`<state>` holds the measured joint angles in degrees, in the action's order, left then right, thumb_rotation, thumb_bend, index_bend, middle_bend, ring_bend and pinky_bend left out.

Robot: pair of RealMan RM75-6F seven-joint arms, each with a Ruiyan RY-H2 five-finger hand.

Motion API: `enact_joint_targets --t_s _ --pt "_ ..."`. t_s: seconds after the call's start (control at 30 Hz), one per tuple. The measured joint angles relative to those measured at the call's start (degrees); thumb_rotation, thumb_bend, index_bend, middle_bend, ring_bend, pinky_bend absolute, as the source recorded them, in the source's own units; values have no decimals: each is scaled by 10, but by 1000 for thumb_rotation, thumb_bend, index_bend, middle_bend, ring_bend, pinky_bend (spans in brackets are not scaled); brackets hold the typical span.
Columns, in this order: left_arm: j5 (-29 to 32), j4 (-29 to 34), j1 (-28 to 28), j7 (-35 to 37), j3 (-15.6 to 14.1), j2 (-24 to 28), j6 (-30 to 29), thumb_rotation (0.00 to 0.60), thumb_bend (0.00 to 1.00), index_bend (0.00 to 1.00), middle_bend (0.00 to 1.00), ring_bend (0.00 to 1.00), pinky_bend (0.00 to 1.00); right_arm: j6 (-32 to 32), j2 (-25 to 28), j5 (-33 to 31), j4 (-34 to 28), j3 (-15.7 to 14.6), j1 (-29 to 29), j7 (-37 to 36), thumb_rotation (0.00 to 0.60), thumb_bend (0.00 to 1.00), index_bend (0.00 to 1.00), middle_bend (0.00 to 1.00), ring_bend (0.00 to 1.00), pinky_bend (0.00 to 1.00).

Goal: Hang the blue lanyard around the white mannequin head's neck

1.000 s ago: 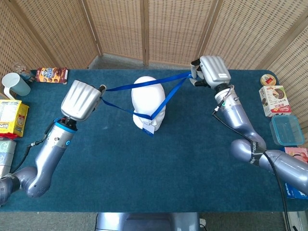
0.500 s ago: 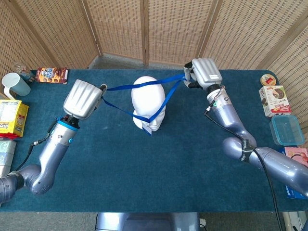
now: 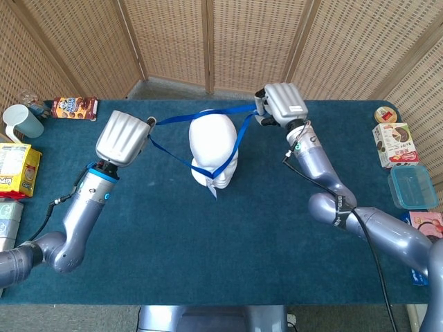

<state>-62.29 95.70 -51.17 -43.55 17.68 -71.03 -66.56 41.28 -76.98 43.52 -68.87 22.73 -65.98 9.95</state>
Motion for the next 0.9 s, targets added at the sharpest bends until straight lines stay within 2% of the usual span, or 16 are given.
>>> enact_joint_targets --t_s 0.5,0.9 --pt "6 -5 -9 -13 -15 -7 6 600 428 609 1000 1000 1000 -10 -10 -21 14 -12 -9 22 600 459 726 969 1000 1000" --pt "17 -13 -20 -28 -16 -10 7 600 426 608 1000 1000 1000 -16 -9 -40 24 -17 -15 35 600 455 699 969 1000 1000"
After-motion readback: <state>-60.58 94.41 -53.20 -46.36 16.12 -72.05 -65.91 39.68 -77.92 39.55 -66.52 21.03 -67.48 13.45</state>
